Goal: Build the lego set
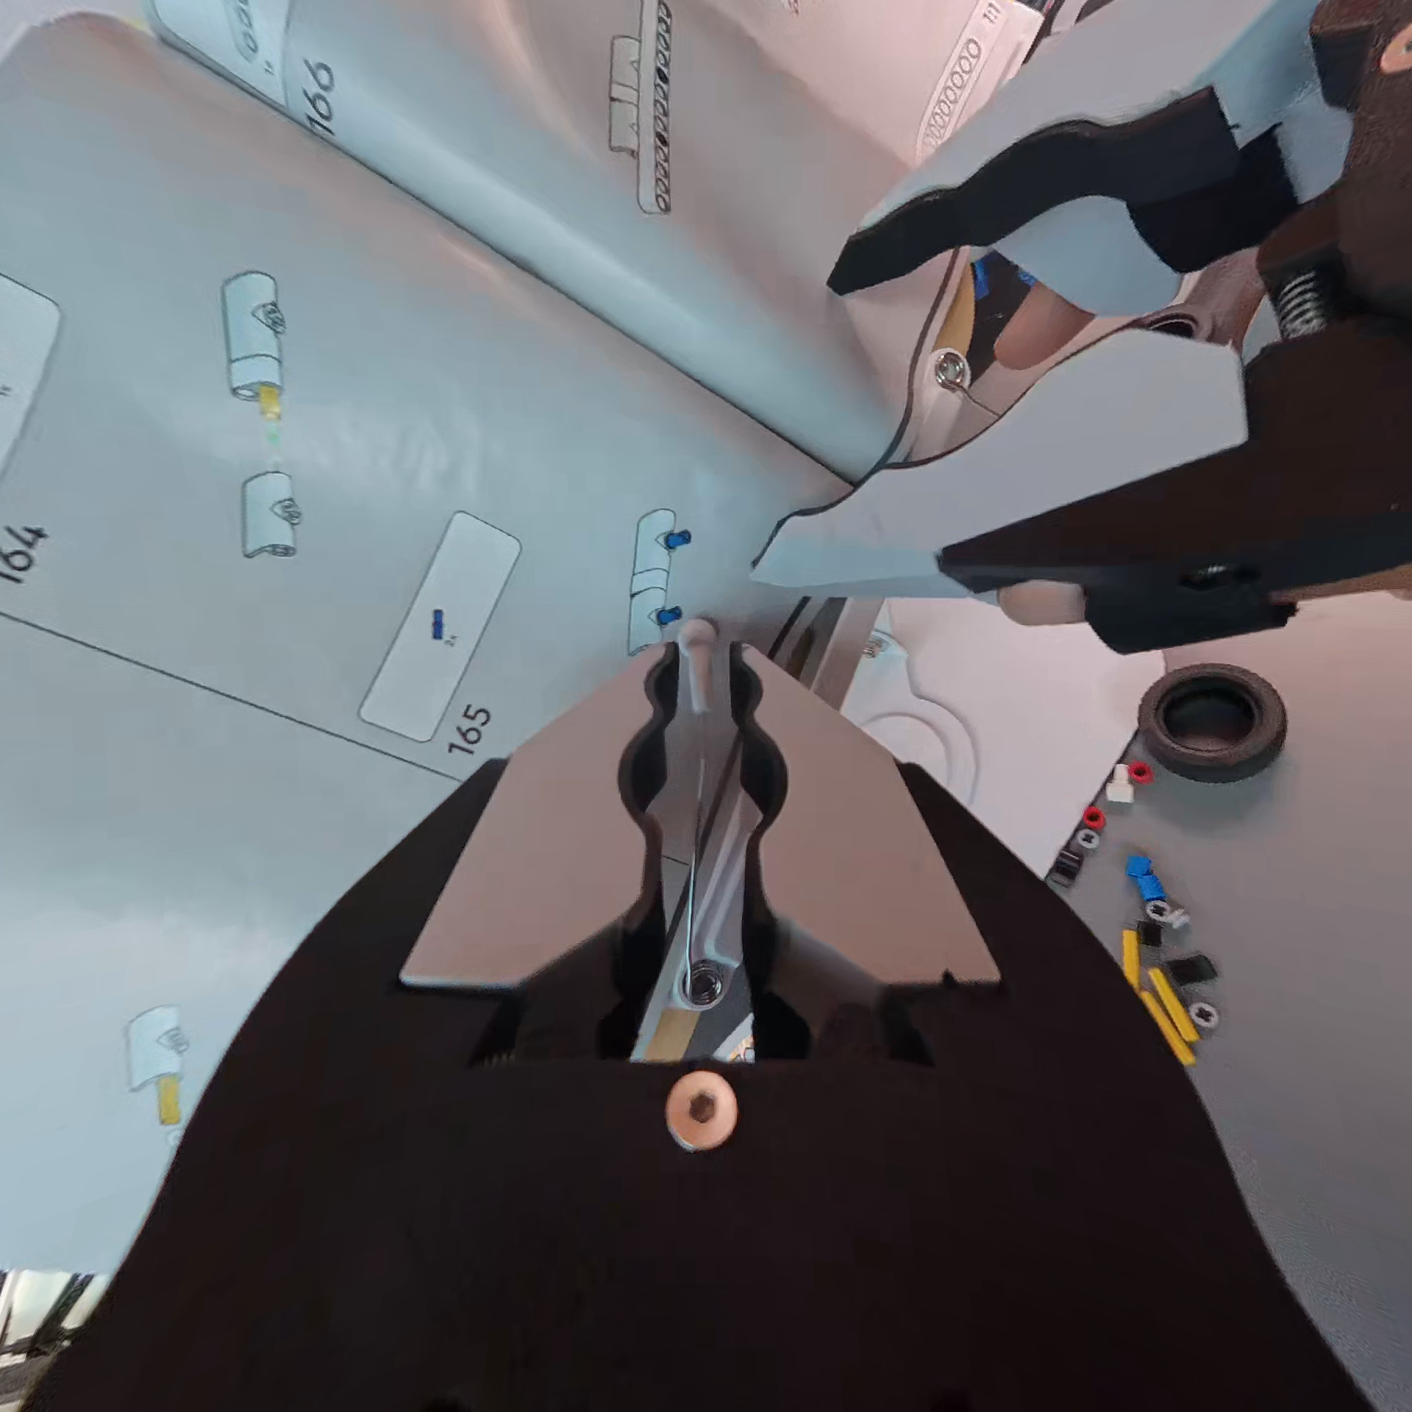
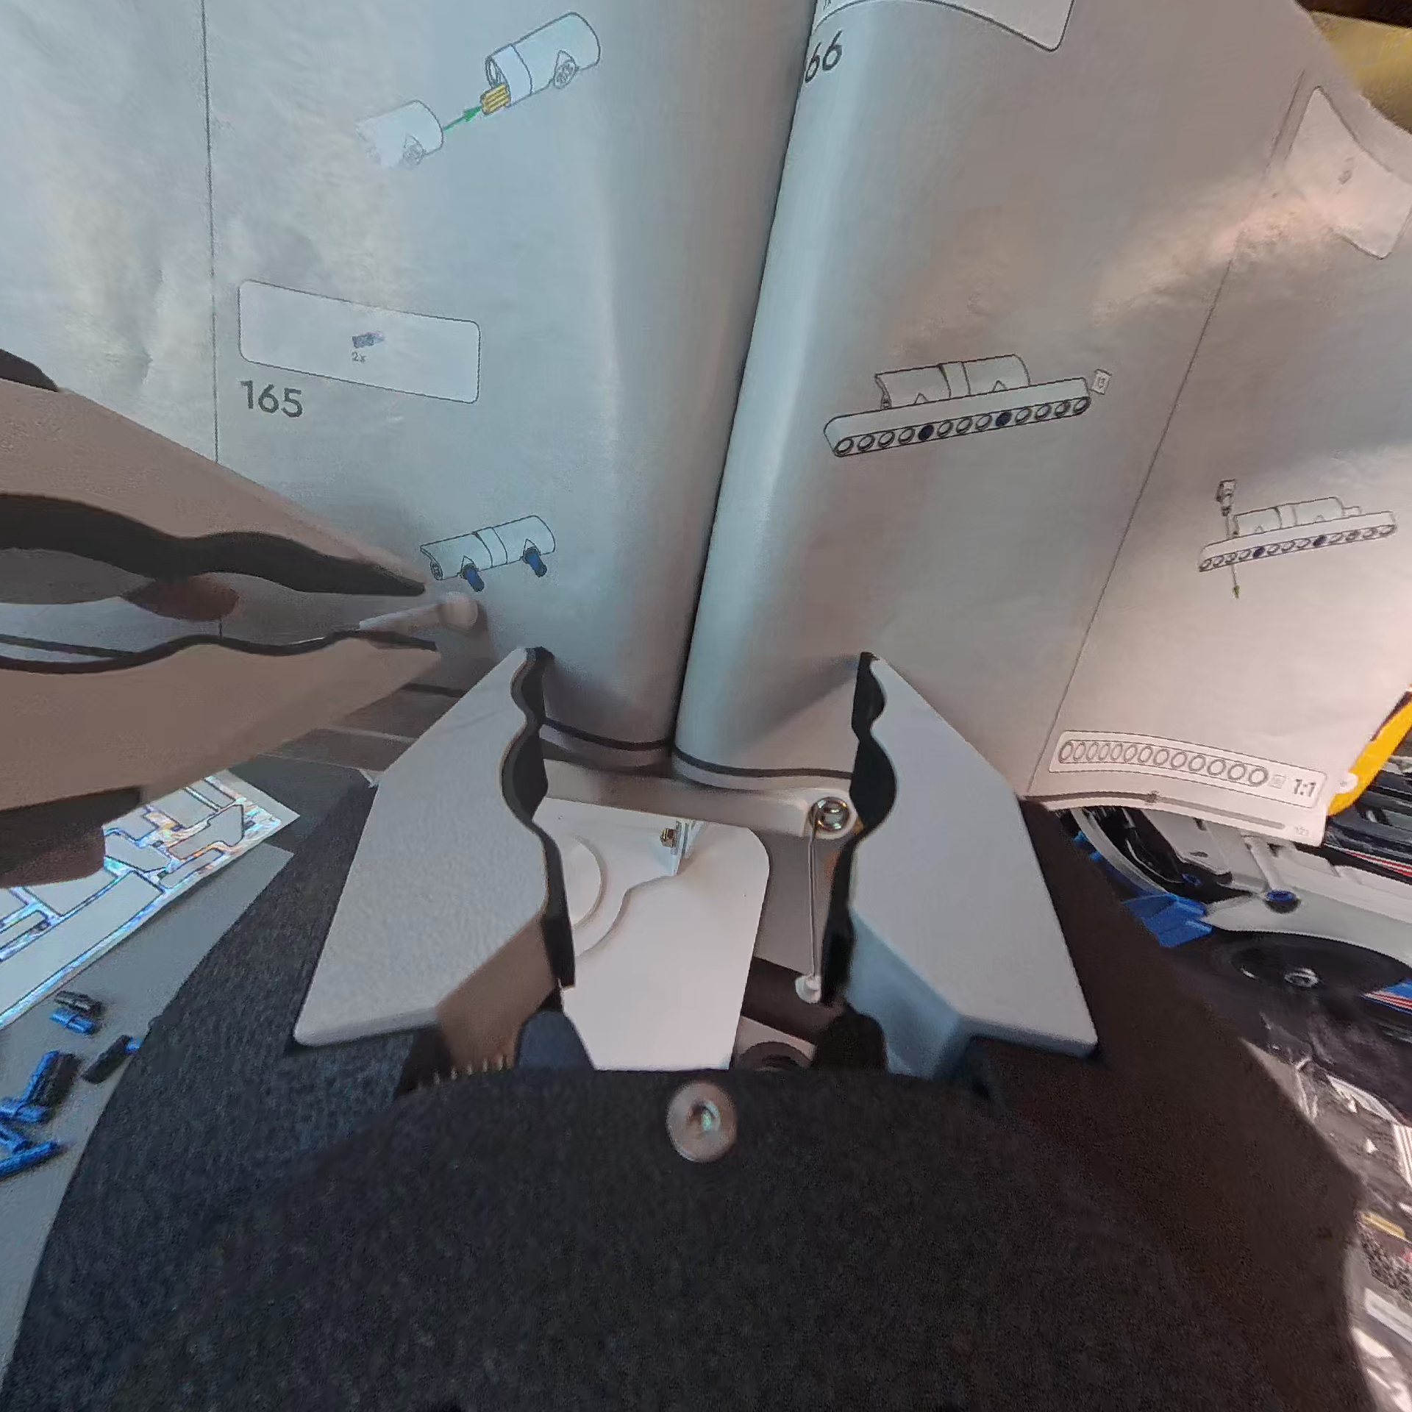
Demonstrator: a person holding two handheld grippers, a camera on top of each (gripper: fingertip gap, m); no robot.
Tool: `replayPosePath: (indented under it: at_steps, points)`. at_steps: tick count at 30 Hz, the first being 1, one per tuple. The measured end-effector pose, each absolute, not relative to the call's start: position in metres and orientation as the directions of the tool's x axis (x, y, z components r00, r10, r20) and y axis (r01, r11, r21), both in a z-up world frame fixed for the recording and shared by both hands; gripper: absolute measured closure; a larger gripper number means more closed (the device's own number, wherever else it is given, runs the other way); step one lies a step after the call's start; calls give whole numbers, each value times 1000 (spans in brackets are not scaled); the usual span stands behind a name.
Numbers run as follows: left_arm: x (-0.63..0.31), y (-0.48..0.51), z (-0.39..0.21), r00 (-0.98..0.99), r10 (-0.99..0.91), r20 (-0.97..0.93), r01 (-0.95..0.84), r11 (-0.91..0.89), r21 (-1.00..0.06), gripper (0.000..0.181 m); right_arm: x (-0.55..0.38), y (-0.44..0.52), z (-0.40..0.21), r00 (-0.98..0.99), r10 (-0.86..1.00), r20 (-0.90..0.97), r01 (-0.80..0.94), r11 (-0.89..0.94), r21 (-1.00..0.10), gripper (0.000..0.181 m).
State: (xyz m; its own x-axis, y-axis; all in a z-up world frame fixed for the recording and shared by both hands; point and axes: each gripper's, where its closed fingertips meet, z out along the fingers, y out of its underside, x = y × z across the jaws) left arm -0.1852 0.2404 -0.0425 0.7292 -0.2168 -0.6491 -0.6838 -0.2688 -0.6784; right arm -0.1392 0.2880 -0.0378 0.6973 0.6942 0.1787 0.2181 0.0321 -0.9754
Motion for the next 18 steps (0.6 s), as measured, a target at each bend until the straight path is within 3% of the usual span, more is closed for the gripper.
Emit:
replayPosePath:
  at_steps: [5,8,13,16,18]
  points:
    - [-186,224,-39,737,-179,-652,-676,-210,-707,174,-134,288,-39,667,720,193,227,50,-973,104]
    - [-202,224,-58,703,-184,-686,-705,-298,-643,181,-133,288,-40,653,729,206,235,64,-970,105]
    - [-198,222,-63,666,-276,-693,-745,-272,-608,181,-127,287,-43,624,750,220,242,82,-967,106]
    - [-197,219,-65,579,-313,-753,-815,-258,-519,177,-120,287,-48,593,777,212,242,80,-967,106]
    - [-194,218,-57,599,-280,-750,-799,-264,-540,173,-109,286,-49,576,788,216,227,99,-969,107]
